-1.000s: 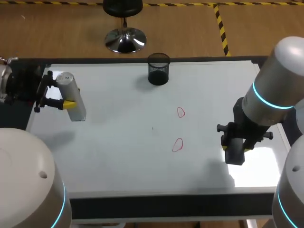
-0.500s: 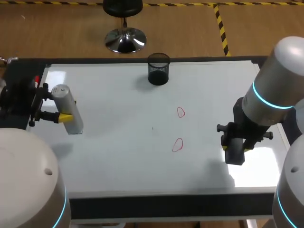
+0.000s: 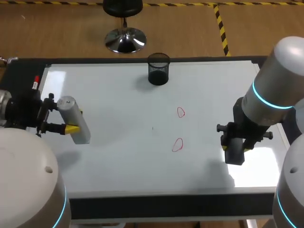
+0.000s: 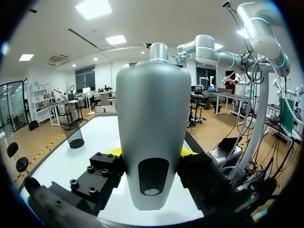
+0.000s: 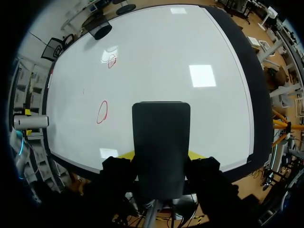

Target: Pick up the inspection probe, press it on each red-marked spot on the whiteboard one by one, put down the probe, pick up the eraser, and wipe off all the red marks.

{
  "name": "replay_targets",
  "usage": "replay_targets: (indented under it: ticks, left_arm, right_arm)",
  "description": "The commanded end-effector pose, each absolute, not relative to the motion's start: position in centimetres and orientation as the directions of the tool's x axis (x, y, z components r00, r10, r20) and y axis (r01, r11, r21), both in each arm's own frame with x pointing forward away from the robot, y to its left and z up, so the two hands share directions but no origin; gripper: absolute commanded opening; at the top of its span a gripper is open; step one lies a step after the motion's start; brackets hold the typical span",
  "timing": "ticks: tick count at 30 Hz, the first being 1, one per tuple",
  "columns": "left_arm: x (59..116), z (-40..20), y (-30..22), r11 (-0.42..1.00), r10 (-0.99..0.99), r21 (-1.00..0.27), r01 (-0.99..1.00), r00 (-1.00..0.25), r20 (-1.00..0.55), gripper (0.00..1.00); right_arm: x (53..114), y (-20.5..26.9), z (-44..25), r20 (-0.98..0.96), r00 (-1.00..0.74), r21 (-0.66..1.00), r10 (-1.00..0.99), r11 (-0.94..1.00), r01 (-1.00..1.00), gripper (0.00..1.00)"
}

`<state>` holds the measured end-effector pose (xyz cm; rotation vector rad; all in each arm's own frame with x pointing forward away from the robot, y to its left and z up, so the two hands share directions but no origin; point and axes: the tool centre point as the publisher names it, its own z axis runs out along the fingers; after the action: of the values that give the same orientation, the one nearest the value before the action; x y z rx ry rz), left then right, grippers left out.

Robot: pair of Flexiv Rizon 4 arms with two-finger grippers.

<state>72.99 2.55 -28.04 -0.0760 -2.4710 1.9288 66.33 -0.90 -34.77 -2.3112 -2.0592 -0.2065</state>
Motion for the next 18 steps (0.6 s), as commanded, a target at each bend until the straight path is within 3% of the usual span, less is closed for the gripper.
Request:
replay_targets:
  ticks: [1, 18]
  left_arm:
    - [72.7, -28.1, 0.8, 0.243, 0.043, -0.969, 0.038, -0.999, -0.029, 0.00]
    - [69.9, -29.2, -6.1, 0.234, 0.119, -0.971, 0.048, -0.993, -0.020, 0.00]
  right_arm:
    - [66.2, -1.0, -34.7, 0.128, 0.109, 0.061, 0.986, -0.118, 0.991, 0.00]
    - [66.2, -1.0, -34.7, 0.128, 0.109, 0.061, 0.986, -0.118, 0.991, 0.00]
